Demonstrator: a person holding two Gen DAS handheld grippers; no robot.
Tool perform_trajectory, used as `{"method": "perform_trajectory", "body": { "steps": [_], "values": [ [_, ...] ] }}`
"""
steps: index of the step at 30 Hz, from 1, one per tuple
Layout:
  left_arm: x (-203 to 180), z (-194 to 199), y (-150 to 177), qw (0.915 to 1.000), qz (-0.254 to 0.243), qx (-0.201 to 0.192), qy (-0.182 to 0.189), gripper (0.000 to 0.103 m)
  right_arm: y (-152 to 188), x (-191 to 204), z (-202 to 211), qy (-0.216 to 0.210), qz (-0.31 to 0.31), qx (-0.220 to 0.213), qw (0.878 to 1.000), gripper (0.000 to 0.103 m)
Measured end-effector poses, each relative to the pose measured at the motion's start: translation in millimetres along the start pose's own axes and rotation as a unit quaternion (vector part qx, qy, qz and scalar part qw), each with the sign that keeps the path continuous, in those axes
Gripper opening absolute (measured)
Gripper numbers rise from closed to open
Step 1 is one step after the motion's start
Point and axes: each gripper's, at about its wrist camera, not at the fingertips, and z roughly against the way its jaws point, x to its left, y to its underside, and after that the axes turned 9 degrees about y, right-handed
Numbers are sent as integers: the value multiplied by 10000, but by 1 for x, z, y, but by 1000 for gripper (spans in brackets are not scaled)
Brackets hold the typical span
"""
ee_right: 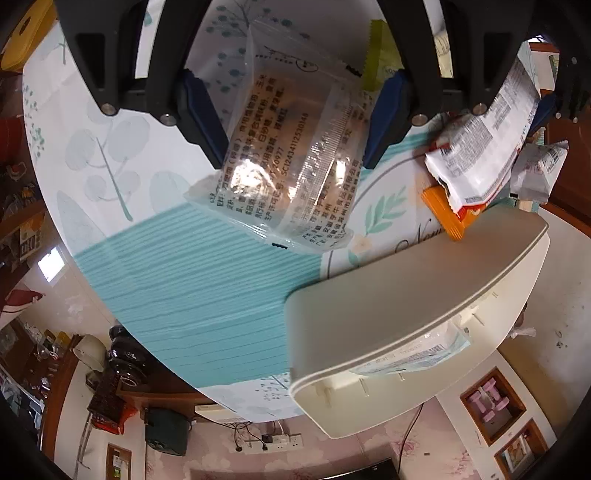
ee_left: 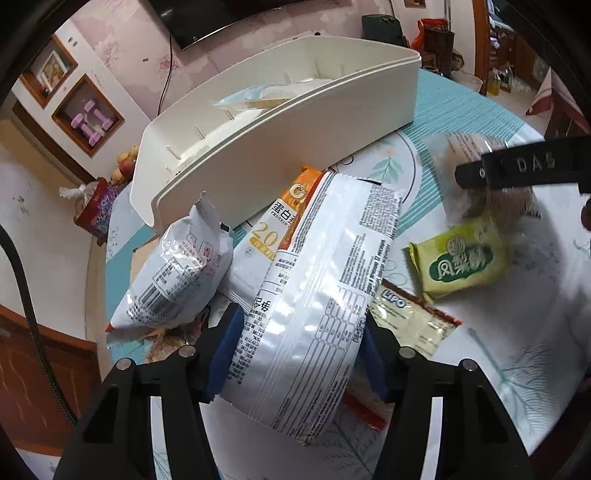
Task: Organize snacks
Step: 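Grasp the clear cracker bag with the right gripper while the left grasps the white printed bag, then lift both held bags and carry them toward the white tray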
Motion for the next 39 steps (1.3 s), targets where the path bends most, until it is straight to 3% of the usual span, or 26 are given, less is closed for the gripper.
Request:
{"method": "perform_trajectory", "body": {
  "steps": [14,23,27,34,39],
  "values": [
    [-1,40,10,9983,327,-191,446,52,17,-21,12,-59,-147,267,9995,73],
    [1,63,13,9959,585,-375,584,49,25,-28,30,-131,-185,182,9996,72],
    [7,77,11,9928,796,-510,730,10,25,-30,39,-191,-190,107,9996,72],
    [16,117,-4,9878,848,-1034,794,10,23,-29,65,-297,-129,-216,9992,72],
    [19,122,-3,9858,1019,-944,939,15,22,-28,78,-381,-79,-346,9986,72]
  ]
}}
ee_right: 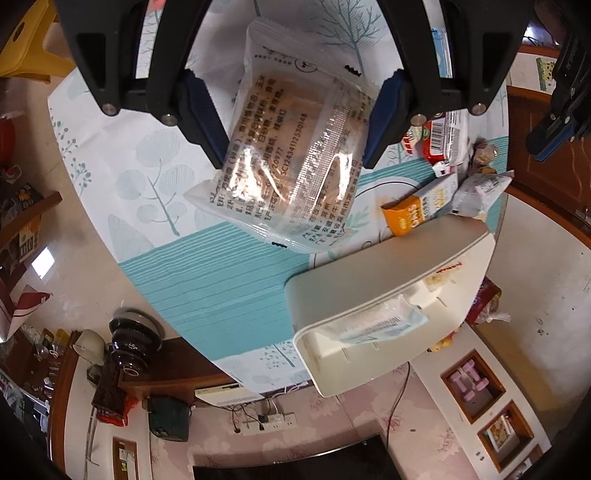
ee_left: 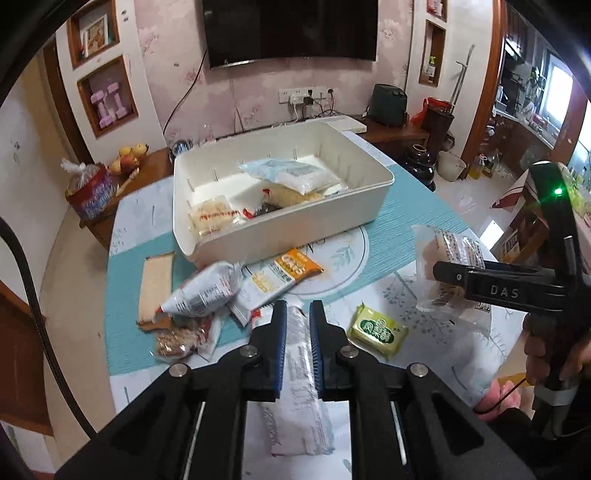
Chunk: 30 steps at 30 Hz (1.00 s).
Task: Organize snacks
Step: 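Lift both held bags and carry them toward the white tray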
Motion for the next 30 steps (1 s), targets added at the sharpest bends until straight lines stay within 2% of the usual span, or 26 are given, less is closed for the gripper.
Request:
{"method": "perform_trajectory", "body": {
  "steps": [6,11,15,19,22,24,30],
  "values": [
    [-1,-16,14,9994,62,314,-164,46,-1,-2,12,-103,13,-103,9999,72],
    [15,-35,26,9975,361,589,-152,59,1,-4,22,-151,13,-189,9997,72],
    [30,-55,38,9929,679,972,-73,60,1,-4,25,-180,21,-212,9996,72],
    [43,-78,51,9844,1086,1381,116,60,2,-4,25,-175,24,-205,9996,72],
    [51,-89,58,9786,1345,1514,353,61,1,-2,26,-170,35,-179,9997,72],
    [54,-94,60,9764,1421,1582,381,66,0,-1,26,-166,43,-153,9997,72],
    [60,-109,67,9704,1597,1741,493,66,-3,2,20,-141,67,-78,9998,72]
  ]
}}
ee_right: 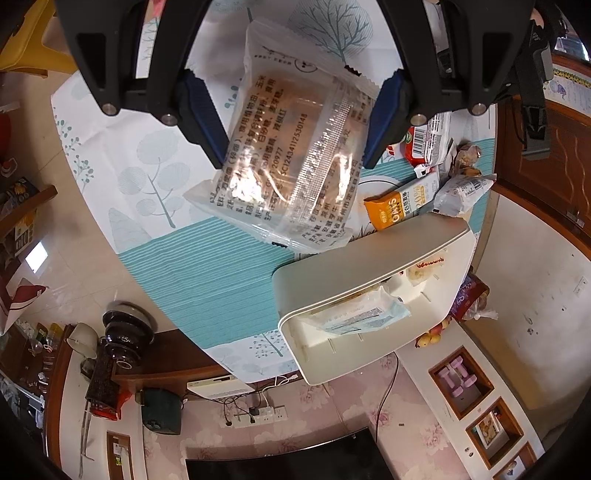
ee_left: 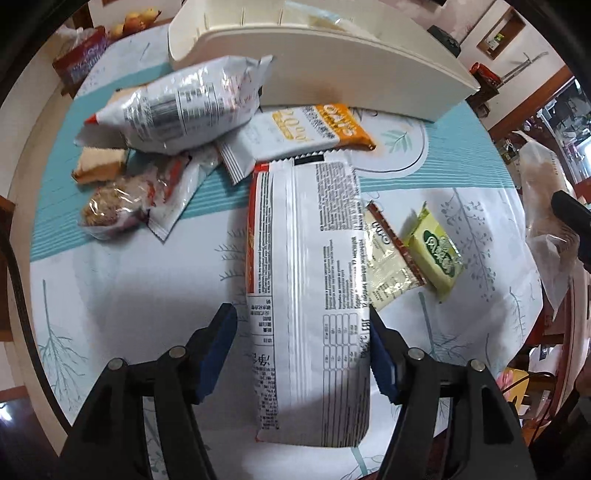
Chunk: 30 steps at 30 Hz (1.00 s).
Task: Organize snacks
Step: 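Lift both held bags and carry them toward the white tray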
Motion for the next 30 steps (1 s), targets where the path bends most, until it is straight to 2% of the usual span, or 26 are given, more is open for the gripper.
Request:
{"method": "perform_trajectory", "body": {
  "steps": [7,9,14,22,30],
  "values": [
    [-3,-16,-5,10000,-1,91,-7,66,-2,4,-8,26,63,88,9999,73],
    [-5,-16,-7,10000,-22,76,17,58,-2,5,-10,28,77,107,9999,73],
    [-10,-18,-11,10000,-11,83,49,51,-2,7,-12,26,87,124,9999,73],
    [-16,-11,-11,9996,-110,177,-167,51,-3,7,-10,-1,94,103,9999,73],
    [-30,17,-12,9997,-244,-6,-43,51,-13,13,1,-65,147,-124,9998,73]
  ]
}}
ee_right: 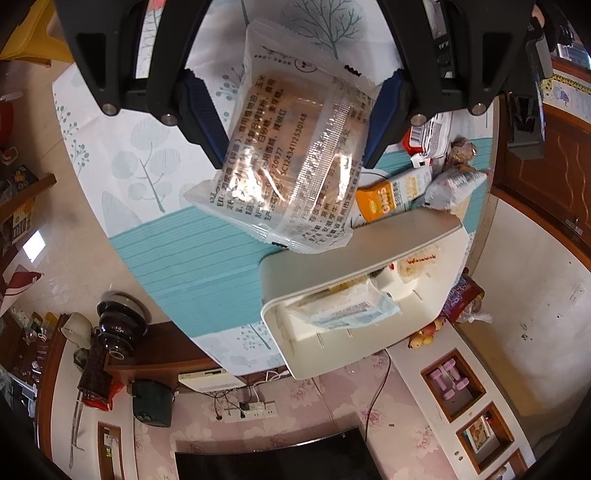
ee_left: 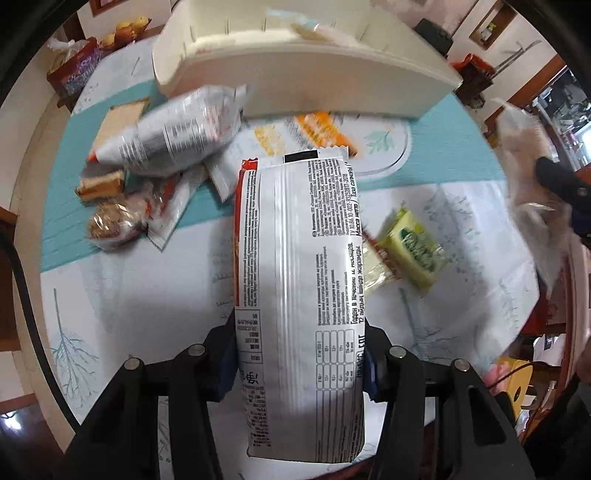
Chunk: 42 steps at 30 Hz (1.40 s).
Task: Organize snacks
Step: 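Lift both held bags and carry them toward the white tray, then lower both bags into the white tray and open both grippers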
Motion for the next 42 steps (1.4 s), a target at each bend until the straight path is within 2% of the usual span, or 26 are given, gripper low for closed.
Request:
{"method": "perform_trajectory", "body": {
  "steps": [7,21,28,34,38,42],
  "values": [
    [-21,39,-13,9986,-312,-423,8,51,-13,2,5,-14,57,-172,9998,73],
    [-42,93,-83,9879,-718,-1367,125,51,-52,20,-2,-180,310,-593,9976,73],
    [-35,100,-142,9787,-535,-1974,151,51,-79,29,-15,-245,469,-1032,9932,73],
    [-9,86,-191,9668,-64,-2554,7,51,-106,43,-34,-116,843,-1545,9843,73],
    [17,72,-210,9607,332,-2752,123,51,-125,54,-50,-48,976,-1696,9807,73],
    [40,52,-219,9585,616,-2780,154,51,-142,57,-69,-236,954,-1648,9814,73]
  ]
}}
